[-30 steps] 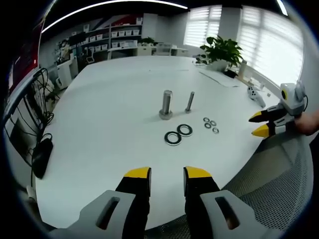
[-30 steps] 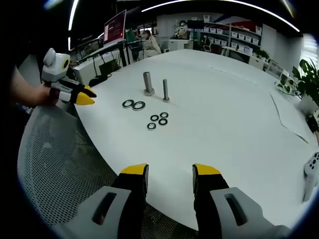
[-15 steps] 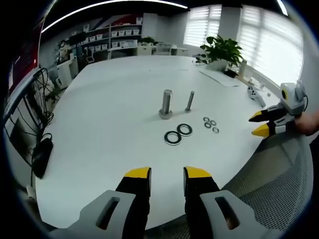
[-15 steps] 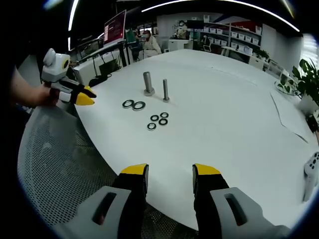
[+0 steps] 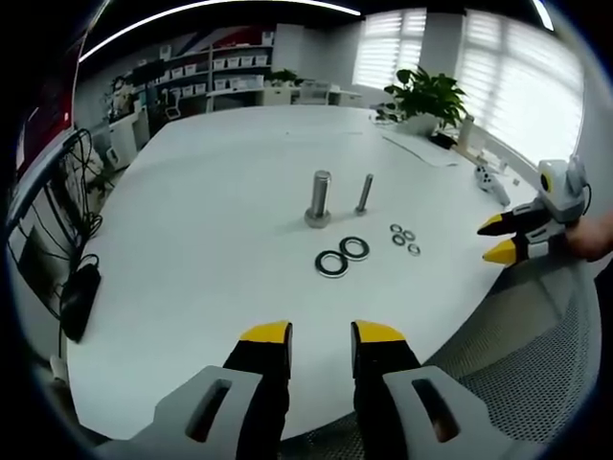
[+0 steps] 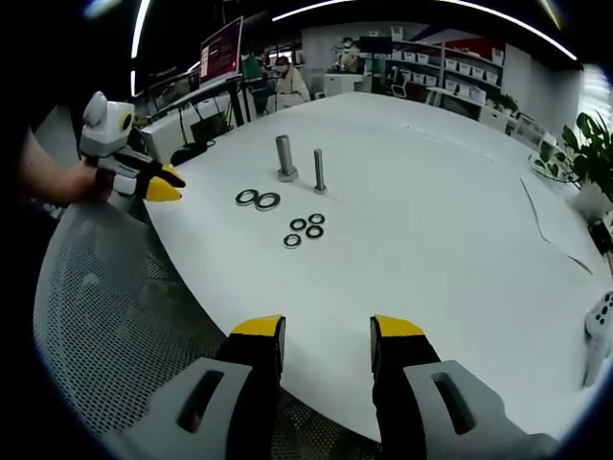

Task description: Place the washer onto the threaded stud by aligning its center hole with the stud, sliding it down to the base, and recovering from edge contact or off-axis alignment until the washer reaches the visible bottom stop.

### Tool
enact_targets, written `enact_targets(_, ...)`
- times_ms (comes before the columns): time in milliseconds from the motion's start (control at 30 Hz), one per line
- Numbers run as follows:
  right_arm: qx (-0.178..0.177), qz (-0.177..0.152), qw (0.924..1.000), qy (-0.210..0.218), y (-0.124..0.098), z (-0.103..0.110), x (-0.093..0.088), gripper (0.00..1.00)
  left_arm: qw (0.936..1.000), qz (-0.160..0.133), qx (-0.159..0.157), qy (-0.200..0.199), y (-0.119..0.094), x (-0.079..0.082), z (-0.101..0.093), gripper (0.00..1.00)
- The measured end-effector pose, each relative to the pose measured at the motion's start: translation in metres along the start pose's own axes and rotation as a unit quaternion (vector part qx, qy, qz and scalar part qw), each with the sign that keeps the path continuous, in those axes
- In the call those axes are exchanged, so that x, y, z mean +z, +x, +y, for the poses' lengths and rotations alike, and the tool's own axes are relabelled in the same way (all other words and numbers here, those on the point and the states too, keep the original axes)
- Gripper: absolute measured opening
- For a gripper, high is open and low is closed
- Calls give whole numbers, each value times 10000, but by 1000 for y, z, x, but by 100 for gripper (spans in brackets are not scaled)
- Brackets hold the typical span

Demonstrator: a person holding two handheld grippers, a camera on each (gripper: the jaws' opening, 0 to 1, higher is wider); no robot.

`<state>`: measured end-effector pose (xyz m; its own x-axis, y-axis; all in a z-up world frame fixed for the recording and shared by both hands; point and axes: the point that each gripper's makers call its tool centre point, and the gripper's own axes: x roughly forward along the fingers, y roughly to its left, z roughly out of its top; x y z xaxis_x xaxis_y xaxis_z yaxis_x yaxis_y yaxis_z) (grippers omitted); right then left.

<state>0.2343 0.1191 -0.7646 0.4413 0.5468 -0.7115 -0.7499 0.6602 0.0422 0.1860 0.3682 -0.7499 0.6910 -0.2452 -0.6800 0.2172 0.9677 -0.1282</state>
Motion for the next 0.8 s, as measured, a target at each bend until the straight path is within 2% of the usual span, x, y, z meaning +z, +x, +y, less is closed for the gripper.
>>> enact_targets(467,-3,-31,10000,1,-1,0,1,39,10000,51,-4,12,1,-2,-1,22)
enact_targets(800,-190,-125,9997,67,-3,-9,4,42,9999,122,-33,27,2,-4,-2,22)
